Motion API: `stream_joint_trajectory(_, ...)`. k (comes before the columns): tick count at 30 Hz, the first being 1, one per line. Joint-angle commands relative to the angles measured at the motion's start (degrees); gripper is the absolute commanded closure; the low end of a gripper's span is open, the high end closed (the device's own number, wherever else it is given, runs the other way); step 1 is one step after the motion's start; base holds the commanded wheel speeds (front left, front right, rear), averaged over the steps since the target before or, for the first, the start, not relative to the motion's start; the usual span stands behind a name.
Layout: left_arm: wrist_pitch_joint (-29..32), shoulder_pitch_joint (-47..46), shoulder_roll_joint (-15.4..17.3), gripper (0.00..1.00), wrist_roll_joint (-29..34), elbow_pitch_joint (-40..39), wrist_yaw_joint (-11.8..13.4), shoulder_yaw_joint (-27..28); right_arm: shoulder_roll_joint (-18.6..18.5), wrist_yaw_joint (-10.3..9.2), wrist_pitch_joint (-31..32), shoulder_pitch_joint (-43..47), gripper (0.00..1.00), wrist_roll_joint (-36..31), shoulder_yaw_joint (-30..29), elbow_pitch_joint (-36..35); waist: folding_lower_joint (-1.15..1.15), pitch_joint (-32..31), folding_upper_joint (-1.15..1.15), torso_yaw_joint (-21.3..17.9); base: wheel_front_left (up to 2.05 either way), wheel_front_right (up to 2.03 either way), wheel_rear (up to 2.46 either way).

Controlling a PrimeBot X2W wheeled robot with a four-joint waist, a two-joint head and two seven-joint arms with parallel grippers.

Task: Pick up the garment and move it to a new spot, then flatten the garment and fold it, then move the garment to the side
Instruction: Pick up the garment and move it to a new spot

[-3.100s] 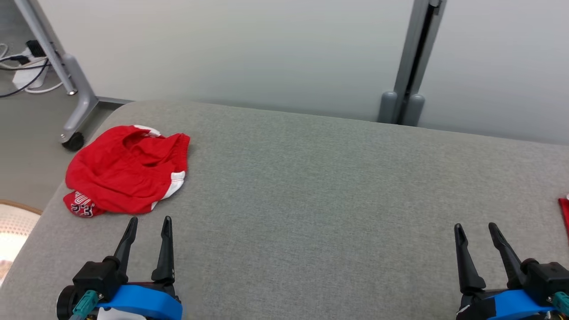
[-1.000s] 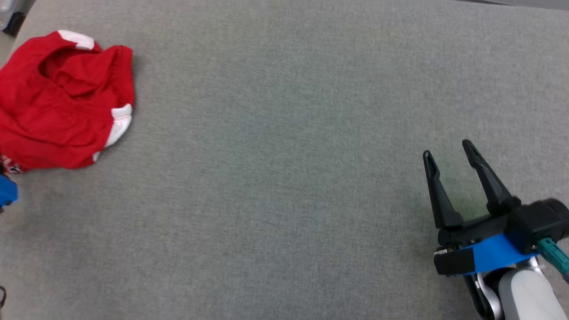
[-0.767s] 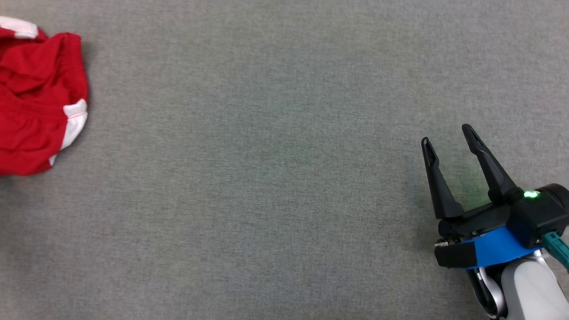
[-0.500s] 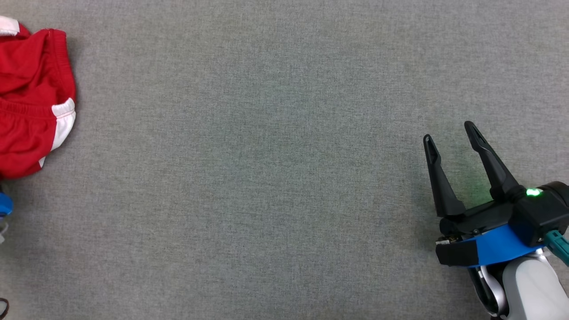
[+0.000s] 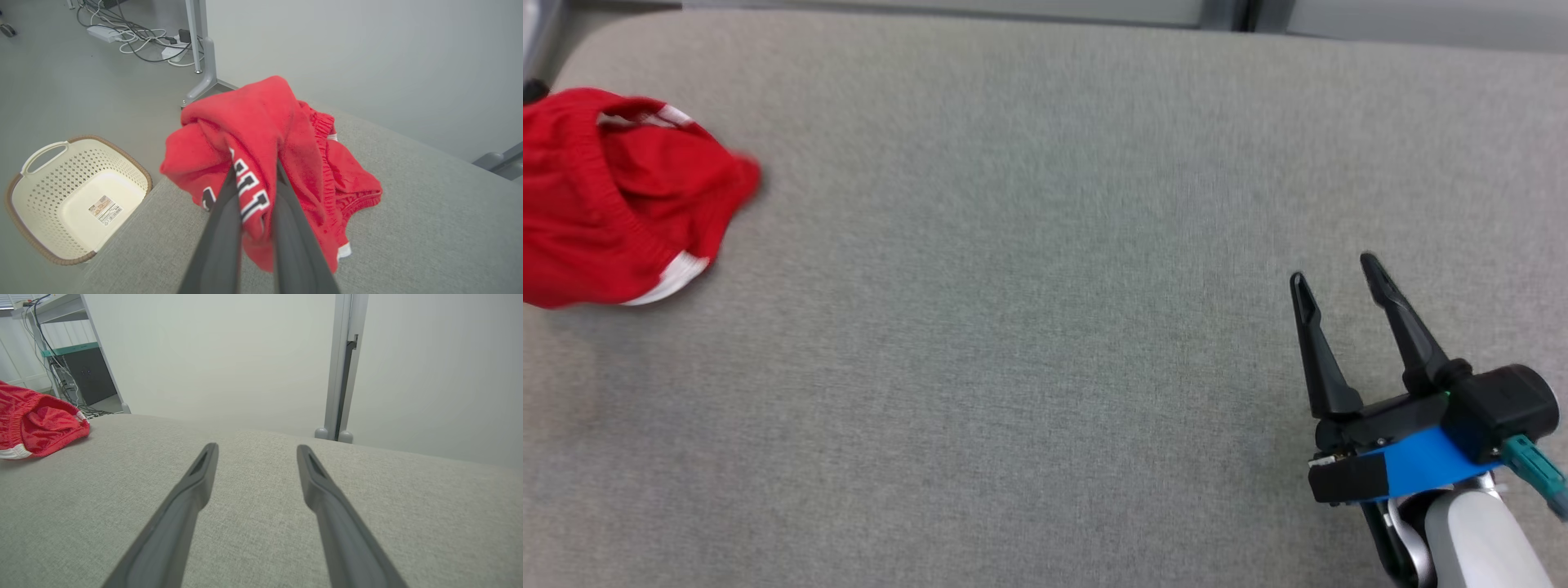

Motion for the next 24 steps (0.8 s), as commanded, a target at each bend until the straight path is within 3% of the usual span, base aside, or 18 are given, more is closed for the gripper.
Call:
stream_joint_trajectory(1, 0.0, -1.5, 1.1, 1.0, 0.6, -1.9, -0.5, -0.3, 0.6, 0.0, -0.5, 1.3, 0.0, 0.7, -0.2, 0.5, 0.01, -2.6, 0.0, -1.0, 0.0, 0.0, 0.0)
stream_joint_trajectory(10, 4.1, -7.0, 3.8, 1.0, 3.0, -18.2, -1.6, -5.2, 2.9, 0.0, -2.3, 5.2, 0.0, 1.9, -3.0, 3.3, 0.01, -12.4, 0.0, -2.0, 0.0, 0.0, 0.0)
stream_joint_trajectory(24, 11.8, -13.1, -1.8, 1.0, 0.1, -36.3, -3.8, -19.6, 4.0, 0.0, -2.9, 7.5, 0.0, 2.5, -3.8, 3.3, 0.01, -16.7, 0.0, -9.2, 0.0, 0.0, 0.0)
